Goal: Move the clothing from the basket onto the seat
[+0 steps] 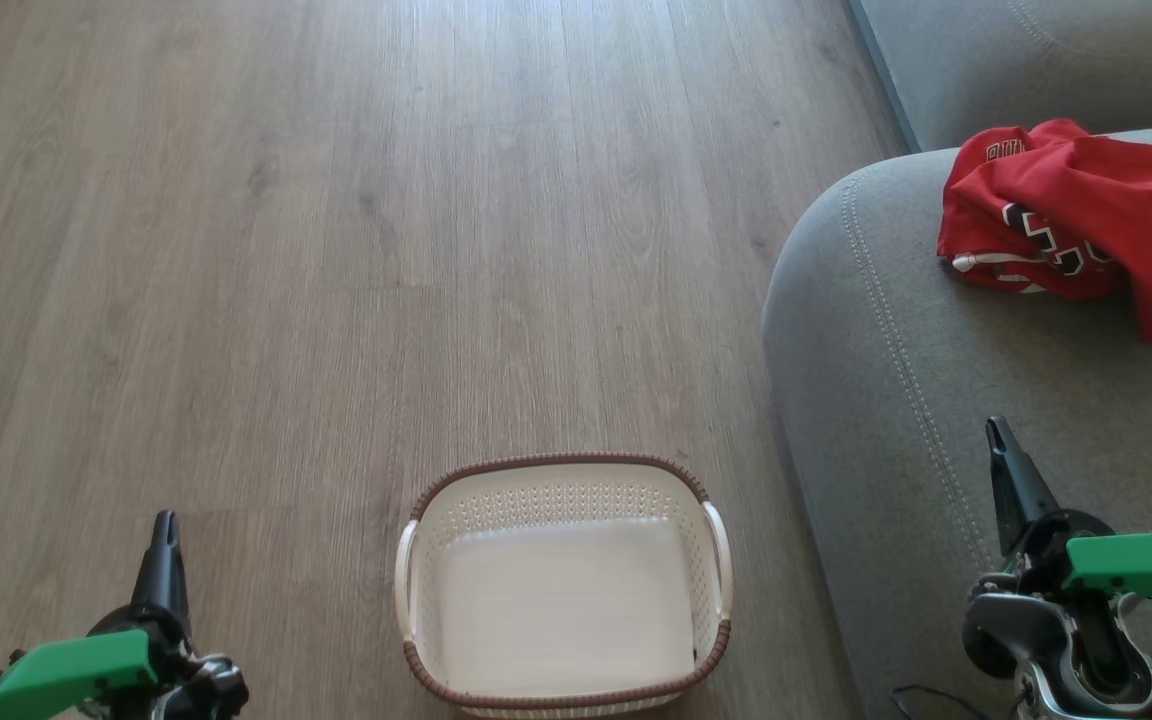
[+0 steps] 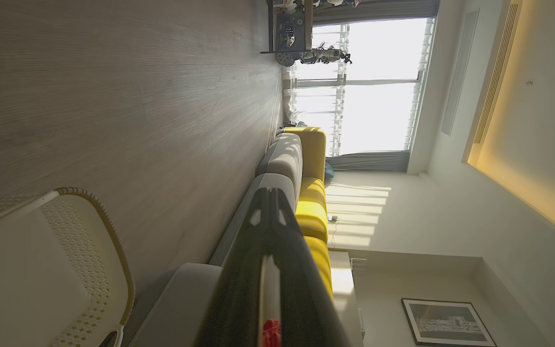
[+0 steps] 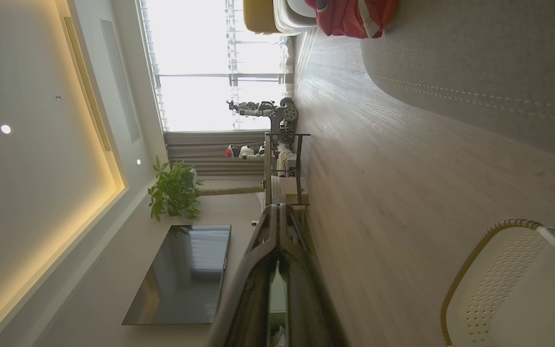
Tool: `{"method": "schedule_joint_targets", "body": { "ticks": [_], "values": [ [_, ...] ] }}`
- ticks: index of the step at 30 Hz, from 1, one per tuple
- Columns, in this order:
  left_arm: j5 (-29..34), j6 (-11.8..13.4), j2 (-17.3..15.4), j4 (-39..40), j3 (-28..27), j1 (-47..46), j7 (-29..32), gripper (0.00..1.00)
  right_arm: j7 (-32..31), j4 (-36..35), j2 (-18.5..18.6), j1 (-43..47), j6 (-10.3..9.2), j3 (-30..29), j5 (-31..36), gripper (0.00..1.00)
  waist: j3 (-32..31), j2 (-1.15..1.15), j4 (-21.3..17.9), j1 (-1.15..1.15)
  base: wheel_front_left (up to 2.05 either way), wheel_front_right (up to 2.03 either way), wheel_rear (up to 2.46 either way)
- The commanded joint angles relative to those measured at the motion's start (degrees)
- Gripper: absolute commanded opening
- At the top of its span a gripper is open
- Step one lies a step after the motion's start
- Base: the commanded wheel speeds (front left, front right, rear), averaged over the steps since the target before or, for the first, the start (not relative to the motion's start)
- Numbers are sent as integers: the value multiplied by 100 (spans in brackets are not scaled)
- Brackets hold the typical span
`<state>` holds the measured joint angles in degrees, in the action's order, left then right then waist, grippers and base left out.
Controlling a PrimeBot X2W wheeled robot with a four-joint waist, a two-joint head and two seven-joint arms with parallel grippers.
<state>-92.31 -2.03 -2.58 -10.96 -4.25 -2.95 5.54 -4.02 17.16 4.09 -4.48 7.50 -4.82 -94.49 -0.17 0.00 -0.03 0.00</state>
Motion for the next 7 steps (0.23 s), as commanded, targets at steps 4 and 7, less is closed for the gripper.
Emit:
{"method": "schedule_joint_targets", "body": {
  "ticks": [4,7],
  "values": [
    [-18,-51,-62,214,-200,-287,53,0,19,-231,149,-286,-1,167,-68,0,0,0,0,0,0,0,0],
    [-18,-51,-61,214,-200,-287,53,0,31,-233,161,-285,-1,182,-82,0,0,0,0,0,0,0,0]
  ]
}}
